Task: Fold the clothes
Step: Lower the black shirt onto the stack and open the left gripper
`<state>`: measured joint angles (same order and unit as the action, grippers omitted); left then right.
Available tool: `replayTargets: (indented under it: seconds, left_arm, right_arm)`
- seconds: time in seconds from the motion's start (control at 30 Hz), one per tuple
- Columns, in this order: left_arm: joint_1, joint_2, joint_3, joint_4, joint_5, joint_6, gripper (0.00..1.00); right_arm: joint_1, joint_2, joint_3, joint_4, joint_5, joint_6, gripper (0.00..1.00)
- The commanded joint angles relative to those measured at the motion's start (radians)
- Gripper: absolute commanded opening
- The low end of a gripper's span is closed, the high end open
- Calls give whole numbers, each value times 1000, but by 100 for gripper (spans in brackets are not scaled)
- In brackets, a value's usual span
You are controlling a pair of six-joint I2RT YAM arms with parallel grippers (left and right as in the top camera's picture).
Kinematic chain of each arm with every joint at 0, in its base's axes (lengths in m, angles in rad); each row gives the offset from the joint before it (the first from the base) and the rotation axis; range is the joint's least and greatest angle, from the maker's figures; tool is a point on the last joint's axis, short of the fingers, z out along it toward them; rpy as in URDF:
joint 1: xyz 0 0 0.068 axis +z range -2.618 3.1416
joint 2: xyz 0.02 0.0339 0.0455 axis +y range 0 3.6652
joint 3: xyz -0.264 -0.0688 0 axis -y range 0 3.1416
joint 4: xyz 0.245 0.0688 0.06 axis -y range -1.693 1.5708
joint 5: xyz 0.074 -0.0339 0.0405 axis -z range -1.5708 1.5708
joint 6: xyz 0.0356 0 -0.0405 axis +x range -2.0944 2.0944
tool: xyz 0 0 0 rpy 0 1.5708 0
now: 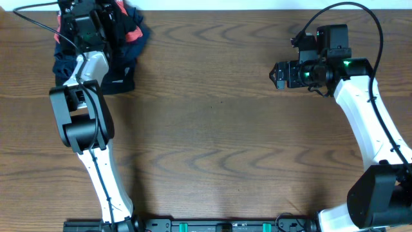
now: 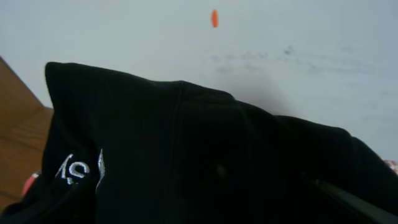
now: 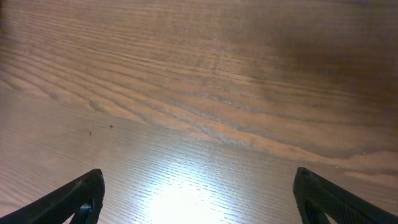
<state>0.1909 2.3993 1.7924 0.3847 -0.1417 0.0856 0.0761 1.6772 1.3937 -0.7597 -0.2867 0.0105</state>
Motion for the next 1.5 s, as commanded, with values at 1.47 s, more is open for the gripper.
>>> replayTargets:
  seconds: [1.47]
  left_arm:
    - [-278,-1021,-4,-1538,389,-233,98]
  right_arm:
    - [-11,3,-3,192,51,-15,99]
